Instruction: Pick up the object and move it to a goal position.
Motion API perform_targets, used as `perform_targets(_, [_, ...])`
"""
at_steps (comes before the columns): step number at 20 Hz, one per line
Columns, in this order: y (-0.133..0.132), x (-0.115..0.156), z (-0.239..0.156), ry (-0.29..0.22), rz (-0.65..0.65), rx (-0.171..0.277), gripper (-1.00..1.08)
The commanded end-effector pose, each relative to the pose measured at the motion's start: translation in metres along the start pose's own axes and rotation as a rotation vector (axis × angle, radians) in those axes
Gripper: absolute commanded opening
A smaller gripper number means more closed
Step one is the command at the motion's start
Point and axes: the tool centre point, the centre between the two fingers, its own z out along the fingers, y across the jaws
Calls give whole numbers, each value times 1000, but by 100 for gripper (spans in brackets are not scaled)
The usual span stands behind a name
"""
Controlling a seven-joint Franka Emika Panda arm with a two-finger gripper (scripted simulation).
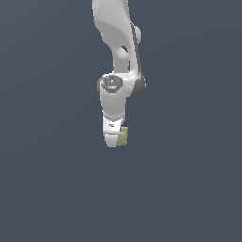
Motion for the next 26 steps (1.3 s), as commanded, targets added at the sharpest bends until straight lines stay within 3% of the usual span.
perform_targets(1, [5, -3, -2, 0, 0, -1, -100])
perform_targets(26, [122, -72, -48, 0, 1, 2, -100])
